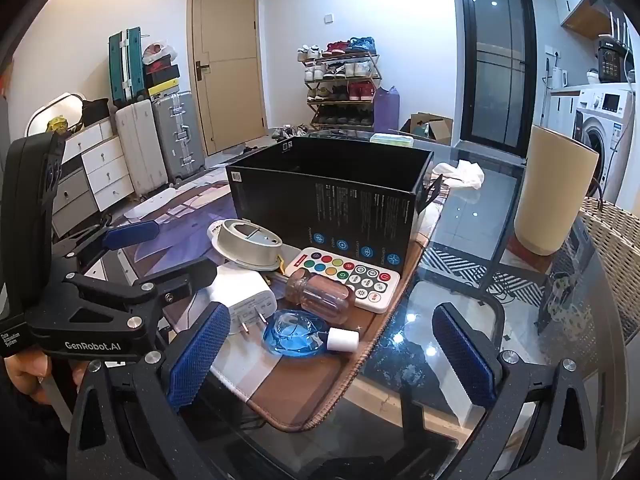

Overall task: Organize rigid objects
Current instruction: 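Move both tools toward the two small blue bottles beside the black box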

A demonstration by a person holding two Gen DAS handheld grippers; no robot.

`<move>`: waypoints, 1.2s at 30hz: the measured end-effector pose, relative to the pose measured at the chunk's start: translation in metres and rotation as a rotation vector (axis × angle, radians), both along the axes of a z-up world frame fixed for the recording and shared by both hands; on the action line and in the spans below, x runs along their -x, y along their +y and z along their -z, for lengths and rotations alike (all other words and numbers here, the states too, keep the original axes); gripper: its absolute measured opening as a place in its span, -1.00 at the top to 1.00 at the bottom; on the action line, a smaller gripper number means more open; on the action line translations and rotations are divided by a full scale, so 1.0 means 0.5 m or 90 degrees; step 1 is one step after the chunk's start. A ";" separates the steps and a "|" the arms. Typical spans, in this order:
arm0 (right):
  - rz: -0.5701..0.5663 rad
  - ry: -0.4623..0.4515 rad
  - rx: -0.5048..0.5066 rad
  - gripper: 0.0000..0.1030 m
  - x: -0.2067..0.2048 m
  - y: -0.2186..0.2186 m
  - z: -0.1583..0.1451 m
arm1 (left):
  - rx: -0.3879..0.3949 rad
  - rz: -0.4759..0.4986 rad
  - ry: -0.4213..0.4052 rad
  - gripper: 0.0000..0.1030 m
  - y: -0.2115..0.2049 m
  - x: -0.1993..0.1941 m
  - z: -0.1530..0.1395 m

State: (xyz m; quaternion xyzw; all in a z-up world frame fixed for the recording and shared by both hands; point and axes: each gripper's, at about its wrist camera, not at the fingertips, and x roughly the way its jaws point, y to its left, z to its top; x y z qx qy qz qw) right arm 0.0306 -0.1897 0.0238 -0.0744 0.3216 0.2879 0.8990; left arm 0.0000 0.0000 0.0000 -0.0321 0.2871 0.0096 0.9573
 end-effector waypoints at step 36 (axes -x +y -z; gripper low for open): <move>0.017 0.072 0.075 -0.99 -0.031 0.020 0.035 | -0.017 0.016 0.014 -1.00 0.056 0.003 0.026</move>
